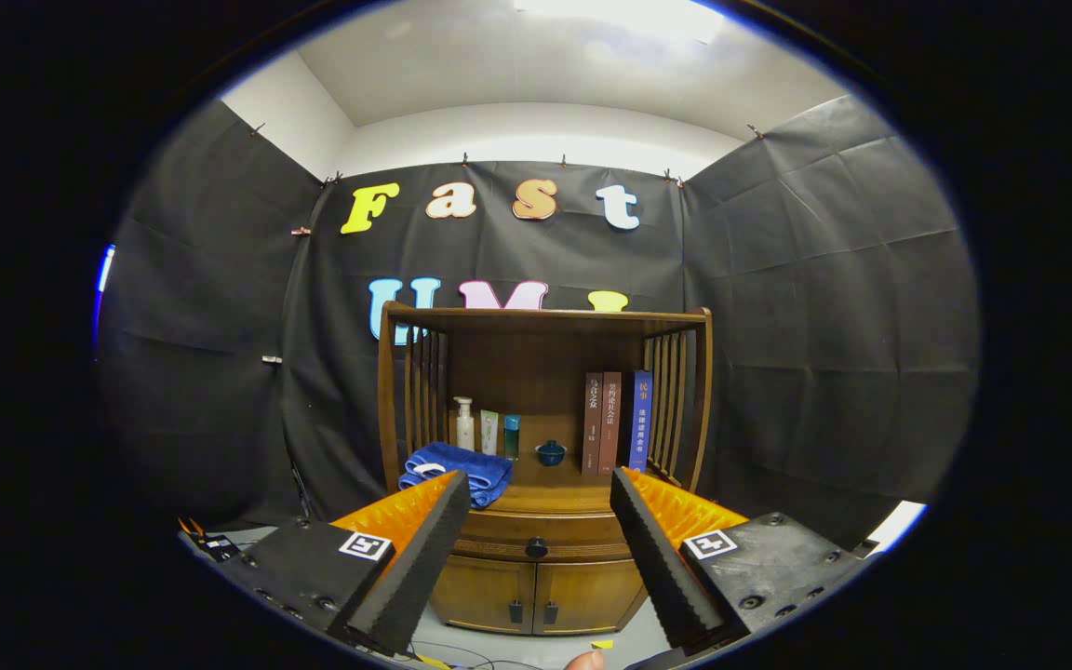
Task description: Pull open the drawer, take out the items inside it, and place them on the countertop above the cabinet.
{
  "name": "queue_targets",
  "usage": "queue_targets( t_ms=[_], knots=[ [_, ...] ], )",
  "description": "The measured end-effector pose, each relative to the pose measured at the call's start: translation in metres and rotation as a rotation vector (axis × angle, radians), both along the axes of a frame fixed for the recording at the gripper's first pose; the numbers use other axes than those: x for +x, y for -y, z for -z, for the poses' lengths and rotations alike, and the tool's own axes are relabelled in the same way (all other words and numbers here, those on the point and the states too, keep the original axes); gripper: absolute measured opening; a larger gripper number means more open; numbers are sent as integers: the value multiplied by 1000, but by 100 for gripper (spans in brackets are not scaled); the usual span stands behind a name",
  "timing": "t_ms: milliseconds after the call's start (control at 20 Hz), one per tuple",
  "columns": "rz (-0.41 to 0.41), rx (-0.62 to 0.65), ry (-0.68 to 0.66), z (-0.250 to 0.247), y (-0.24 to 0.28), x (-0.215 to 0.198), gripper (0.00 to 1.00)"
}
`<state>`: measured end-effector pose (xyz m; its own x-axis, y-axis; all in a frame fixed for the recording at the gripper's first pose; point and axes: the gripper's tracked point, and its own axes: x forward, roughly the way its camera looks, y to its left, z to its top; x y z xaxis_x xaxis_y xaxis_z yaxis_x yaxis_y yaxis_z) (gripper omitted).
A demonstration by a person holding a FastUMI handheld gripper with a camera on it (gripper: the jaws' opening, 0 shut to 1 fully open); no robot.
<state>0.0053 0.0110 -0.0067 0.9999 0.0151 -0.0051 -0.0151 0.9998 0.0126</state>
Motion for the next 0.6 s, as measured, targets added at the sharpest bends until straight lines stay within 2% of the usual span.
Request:
queue_targets(
  t_ms=[600],
  knots=[
    [-19, 16, 2, 6, -5, 4, 98]
  ],
)
